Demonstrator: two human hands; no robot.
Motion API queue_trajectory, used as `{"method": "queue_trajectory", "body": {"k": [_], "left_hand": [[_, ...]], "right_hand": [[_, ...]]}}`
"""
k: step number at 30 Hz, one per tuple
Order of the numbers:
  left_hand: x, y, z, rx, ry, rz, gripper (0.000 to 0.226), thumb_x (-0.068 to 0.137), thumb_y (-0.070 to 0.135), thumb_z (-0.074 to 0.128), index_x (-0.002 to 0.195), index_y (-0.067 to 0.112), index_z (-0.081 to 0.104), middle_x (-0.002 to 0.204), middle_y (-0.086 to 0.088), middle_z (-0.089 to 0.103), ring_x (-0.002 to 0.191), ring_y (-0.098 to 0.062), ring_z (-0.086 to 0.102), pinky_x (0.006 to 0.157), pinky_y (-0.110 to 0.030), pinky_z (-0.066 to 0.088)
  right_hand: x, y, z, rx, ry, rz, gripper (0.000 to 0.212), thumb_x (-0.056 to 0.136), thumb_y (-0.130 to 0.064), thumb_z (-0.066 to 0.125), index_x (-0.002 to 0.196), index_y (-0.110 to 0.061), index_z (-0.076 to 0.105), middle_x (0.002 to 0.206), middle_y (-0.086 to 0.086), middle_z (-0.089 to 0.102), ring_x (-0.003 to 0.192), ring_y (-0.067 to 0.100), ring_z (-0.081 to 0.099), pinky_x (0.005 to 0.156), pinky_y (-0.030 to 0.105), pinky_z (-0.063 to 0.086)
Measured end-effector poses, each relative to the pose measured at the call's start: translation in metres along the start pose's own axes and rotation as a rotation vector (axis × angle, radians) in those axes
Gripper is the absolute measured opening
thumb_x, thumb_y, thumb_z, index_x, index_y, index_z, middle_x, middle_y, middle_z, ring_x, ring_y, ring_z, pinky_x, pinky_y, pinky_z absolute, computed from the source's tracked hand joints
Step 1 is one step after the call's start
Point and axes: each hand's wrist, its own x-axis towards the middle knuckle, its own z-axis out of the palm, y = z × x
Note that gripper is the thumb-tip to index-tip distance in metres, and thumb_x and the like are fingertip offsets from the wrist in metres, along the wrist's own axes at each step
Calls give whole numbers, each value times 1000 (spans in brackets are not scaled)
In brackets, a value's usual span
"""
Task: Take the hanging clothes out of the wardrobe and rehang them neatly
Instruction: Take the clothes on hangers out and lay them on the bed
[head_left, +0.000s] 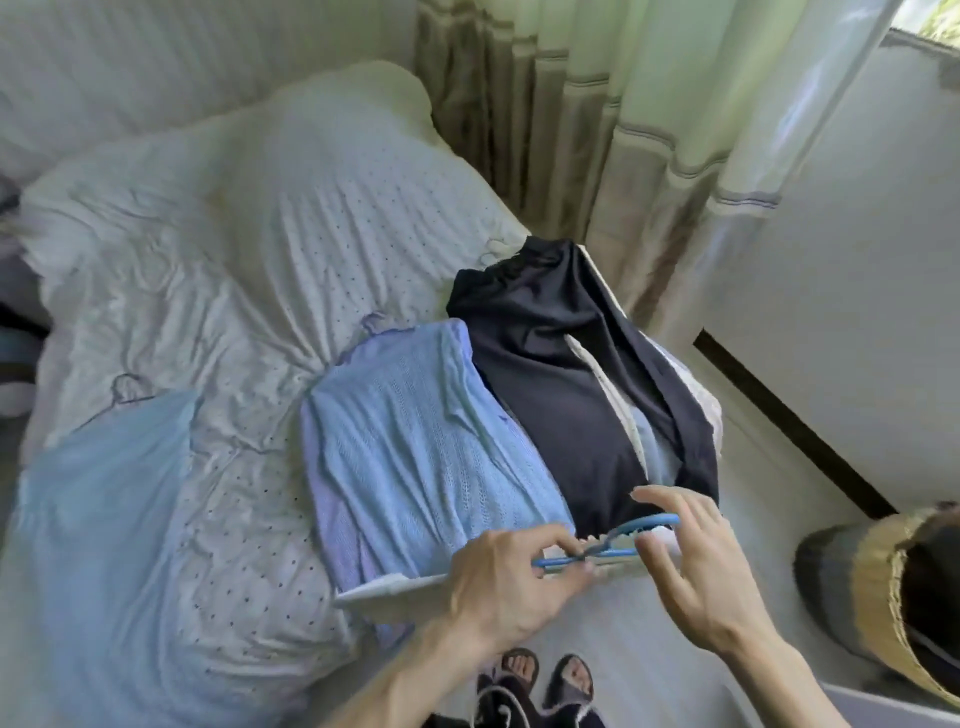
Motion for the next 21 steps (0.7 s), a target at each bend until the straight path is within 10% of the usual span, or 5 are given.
{"method": "queue_trajectory", "body": {"k": [10,16,21], "left_hand": [[1,-39,-58,-63,221,-243,24,76,71,65,93,53,63,68,24,65,69,0,59,67,-28,48],[19,-59,-82,-123,452,-323,27,79,68,67,86,42,67,73,25,69,74,-3,64,66,-27,48],[48,-76,-122,-190,601,-308,21,85,52,71,85,32,71,69,19,68,63,9,56,61,-14,39]], "right_hand": [[59,35,53,569,-103,631,69,96,-71,20,111,-22,67,119,-3,65,113,18,56,97,35,38],[85,22,80,762,-236,648,65,90,-81,27,95,-34,71,108,-11,69,107,13,61,103,40,44],[107,9,93,733,-447,510,49,80,-54,65,104,-11,69,88,4,75,83,20,70,72,30,51]]}}
